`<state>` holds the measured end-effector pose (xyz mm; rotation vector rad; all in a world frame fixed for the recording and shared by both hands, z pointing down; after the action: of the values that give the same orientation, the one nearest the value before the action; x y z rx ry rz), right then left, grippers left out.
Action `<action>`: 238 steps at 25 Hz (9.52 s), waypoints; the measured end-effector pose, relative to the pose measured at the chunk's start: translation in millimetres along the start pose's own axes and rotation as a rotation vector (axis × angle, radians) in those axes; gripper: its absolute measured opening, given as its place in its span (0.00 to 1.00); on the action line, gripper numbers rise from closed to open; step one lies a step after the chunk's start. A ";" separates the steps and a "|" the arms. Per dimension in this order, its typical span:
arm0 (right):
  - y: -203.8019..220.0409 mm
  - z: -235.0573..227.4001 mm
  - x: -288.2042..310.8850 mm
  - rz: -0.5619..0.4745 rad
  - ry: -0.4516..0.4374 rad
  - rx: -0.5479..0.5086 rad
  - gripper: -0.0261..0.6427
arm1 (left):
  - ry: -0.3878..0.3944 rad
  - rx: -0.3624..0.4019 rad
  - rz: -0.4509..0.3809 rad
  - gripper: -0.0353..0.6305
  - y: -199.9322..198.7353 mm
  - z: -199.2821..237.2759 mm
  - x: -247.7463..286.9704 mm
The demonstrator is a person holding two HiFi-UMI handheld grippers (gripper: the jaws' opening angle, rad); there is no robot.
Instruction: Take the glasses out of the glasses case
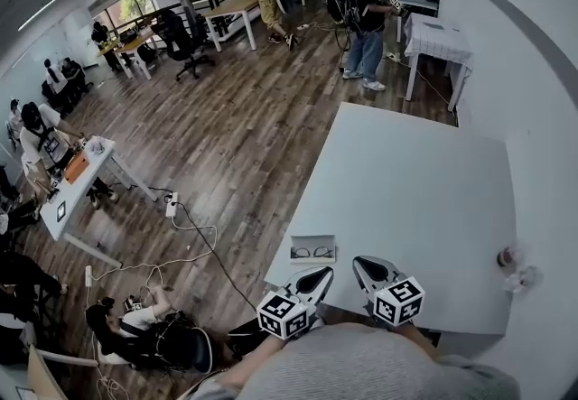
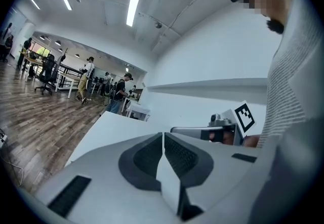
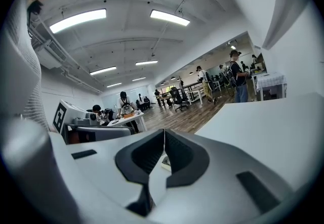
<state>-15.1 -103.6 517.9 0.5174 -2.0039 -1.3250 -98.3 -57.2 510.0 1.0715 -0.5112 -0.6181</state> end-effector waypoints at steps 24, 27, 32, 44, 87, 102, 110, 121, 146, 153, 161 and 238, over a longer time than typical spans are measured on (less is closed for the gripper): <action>-3.0 3.5 15.7 -0.019 0.059 0.011 0.06 | 0.084 0.025 0.019 0.08 -12.5 22.4 7.9; -3.8 7.7 18.1 -0.026 0.061 0.012 0.06 | 0.077 0.033 0.016 0.08 -14.6 26.7 4.3; -2.5 14.5 22.8 -0.029 0.059 0.005 0.06 | 0.038 0.062 0.027 0.08 -17.2 42.6 -7.5; -2.3 13.4 24.6 -0.042 0.070 0.010 0.06 | 0.033 0.142 0.133 0.13 -31.9 80.1 -11.7; -2.4 -16.0 45.0 -0.008 0.061 0.012 0.06 | 0.112 0.546 0.765 0.22 57.0 151.2 49.2; -2.1 -18.7 51.8 0.007 0.094 0.016 0.06 | 0.146 0.634 0.931 0.22 91.2 169.9 48.1; 2.9 -33.0 58.6 0.018 0.108 0.034 0.06 | 0.212 0.634 1.010 0.22 119.9 167.8 58.1; 3.9 -45.1 59.0 0.029 0.132 0.049 0.06 | 0.241 0.663 1.126 0.22 147.3 174.0 54.8; 9.1 -49.9 58.0 0.043 0.151 0.049 0.06 | 0.211 0.695 1.225 0.17 178.5 189.2 49.0; 9.5 -50.5 58.4 0.045 0.157 0.051 0.06 | 0.214 0.698 1.246 0.16 183.5 191.6 48.4; 9.8 -55.4 57.6 0.045 0.169 0.057 0.06 | 0.207 0.698 1.277 0.16 189.0 198.0 48.4; -9.4 -34.2 49.8 -0.007 0.139 -0.001 0.06 | -0.050 0.397 0.612 0.09 62.1 167.5 57.5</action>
<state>-25.5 -161.7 533.8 0.6001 -1.8895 -1.2597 -153.3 -183.1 637.9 1.1917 -0.9845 0.0029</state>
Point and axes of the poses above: the fingertips, and each gripper's own axes: x forward along the fingers, z to its left, y out of its underside, the point moved 2 cm from there along -x, backward along the fingers, and after that the axes turned 12 degrees about y, right-handed, at the moved point
